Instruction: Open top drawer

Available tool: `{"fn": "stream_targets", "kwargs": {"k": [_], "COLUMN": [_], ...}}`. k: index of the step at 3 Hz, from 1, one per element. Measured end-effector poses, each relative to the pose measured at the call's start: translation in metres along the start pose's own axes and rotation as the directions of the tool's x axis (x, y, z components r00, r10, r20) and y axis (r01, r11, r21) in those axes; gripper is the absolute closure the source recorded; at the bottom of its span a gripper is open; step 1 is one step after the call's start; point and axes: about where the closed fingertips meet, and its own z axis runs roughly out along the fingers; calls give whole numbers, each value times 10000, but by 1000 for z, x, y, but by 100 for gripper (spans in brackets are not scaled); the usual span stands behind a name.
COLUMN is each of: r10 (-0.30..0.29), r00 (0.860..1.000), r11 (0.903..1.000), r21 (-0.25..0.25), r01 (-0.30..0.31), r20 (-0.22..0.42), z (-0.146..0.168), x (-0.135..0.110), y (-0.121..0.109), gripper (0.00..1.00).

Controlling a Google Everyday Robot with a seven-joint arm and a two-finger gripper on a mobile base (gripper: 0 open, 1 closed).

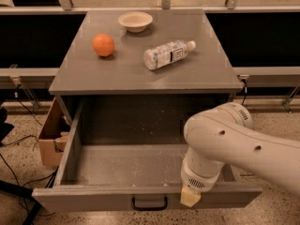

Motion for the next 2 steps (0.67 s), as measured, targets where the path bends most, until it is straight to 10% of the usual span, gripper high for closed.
{"fn": "stream_targets", "kwargs": {"k": [1, 2], "r10": [369, 369], "r00": [9987, 9987], "r11": [9988, 9988], "r21": [-311, -309], "r01": [-379, -379], "r20": [-341, -341], "z": [1, 1], "x": [11, 13], "y": [45, 45], "gripper": [95, 0]}}
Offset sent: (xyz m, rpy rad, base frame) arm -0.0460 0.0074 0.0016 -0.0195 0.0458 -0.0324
